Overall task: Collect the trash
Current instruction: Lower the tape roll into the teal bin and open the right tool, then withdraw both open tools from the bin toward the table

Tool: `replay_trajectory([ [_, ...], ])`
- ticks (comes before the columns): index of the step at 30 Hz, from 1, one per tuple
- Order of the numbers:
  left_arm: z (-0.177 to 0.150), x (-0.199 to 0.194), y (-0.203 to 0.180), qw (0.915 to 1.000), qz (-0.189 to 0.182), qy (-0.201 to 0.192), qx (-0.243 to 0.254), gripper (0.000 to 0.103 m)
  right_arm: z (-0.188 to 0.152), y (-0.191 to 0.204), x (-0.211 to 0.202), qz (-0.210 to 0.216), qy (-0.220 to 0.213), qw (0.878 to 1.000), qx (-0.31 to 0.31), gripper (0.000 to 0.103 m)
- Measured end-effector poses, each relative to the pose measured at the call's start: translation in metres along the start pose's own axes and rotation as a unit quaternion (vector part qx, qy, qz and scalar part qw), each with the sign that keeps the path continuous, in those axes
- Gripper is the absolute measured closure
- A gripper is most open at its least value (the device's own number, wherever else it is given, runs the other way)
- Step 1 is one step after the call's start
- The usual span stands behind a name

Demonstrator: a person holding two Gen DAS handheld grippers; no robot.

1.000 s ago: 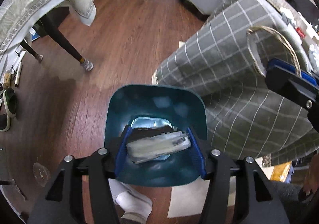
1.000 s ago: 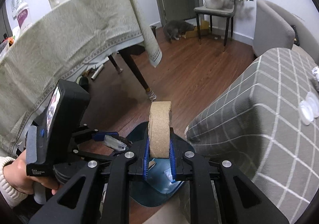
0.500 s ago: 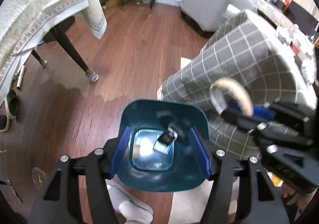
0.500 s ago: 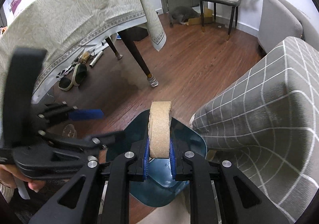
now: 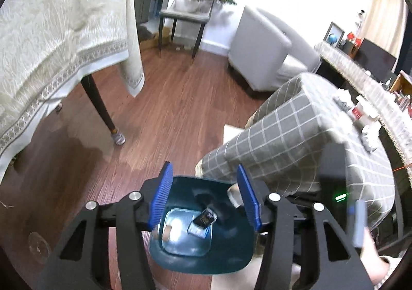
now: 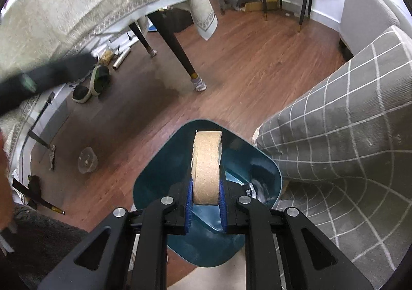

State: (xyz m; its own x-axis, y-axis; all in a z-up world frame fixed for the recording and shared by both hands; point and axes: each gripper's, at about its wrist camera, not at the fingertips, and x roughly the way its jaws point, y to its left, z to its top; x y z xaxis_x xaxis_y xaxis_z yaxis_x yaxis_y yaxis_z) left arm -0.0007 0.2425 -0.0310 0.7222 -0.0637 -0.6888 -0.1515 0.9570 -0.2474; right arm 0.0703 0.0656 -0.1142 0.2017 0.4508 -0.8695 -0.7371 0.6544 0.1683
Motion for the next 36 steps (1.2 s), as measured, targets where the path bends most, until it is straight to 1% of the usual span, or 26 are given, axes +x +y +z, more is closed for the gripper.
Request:
replay_trajectory([
  [4,0.007,-0.015,-0.006,0.9996,-0.008,-0.028,0.005,0.053,-0.003,0.0,0.018,-0.015,0.021,1.0,-0.005,0.086],
  [7,0.015,-0.026,-0.01,0.9983,-0.027,-0.051,0.0,0.054,-0.006,-0.001,0.03,-0.026,0.034,0.999,-0.006,0.086],
  [9,0.018,-0.031,-0.014,0.9968,-0.048,-0.063,-0.004,0.054,-0.008,-0.001,0.037,-0.045,0.041,0.998,-0.017,0.086],
  [12,0.021,-0.037,-0.016,0.9958,-0.052,-0.076,-0.006,0.059,-0.01,0.001,0.049,-0.071,0.056,0.995,-0.037,0.086],
  [15,0.026,-0.042,-0.015,0.9946,-0.055,-0.086,-0.018,0.062,-0.014,-0.003,0.058,-0.075,0.072,0.994,-0.038,0.086],
  [17,0.029,-0.045,-0.016,0.9941,-0.054,-0.092,-0.021,0.062,-0.016,-0.003,0.062,-0.078,0.08,0.993,-0.041,0.077],
  [18,0.03,-0.047,-0.016,0.9939,-0.053,-0.095,-0.019,0.063,-0.017,-0.002,0.063,-0.081,0.081,0.992,-0.045,0.064],
  [19,0.031,-0.049,-0.017,0.9936,-0.052,-0.099,-0.016,0.065,-0.017,-0.001,0.065,-0.083,0.082,0.992,-0.048,0.055],
  [23,0.034,-0.056,-0.02,0.9927,-0.049,-0.11,-0.007,0.066,-0.021,0.0,0.067,-0.083,0.082,0.992,-0.046,0.054],
  [28,0.038,-0.059,-0.028,0.9919,-0.047,-0.118,-0.003,0.066,-0.021,-0.001,0.056,-0.073,0.071,0.994,-0.042,0.052],
  [31,0.04,-0.057,-0.033,0.9919,-0.046,-0.118,0.002,0.066,-0.018,0.001,0.039,-0.058,0.049,0.996,-0.041,0.052],
  [36,0.044,-0.058,-0.042,0.9909,-0.044,-0.127,0.005,0.066,-0.011,0.015,-0.004,-0.031,-0.003,0.998,-0.055,0.052],
])
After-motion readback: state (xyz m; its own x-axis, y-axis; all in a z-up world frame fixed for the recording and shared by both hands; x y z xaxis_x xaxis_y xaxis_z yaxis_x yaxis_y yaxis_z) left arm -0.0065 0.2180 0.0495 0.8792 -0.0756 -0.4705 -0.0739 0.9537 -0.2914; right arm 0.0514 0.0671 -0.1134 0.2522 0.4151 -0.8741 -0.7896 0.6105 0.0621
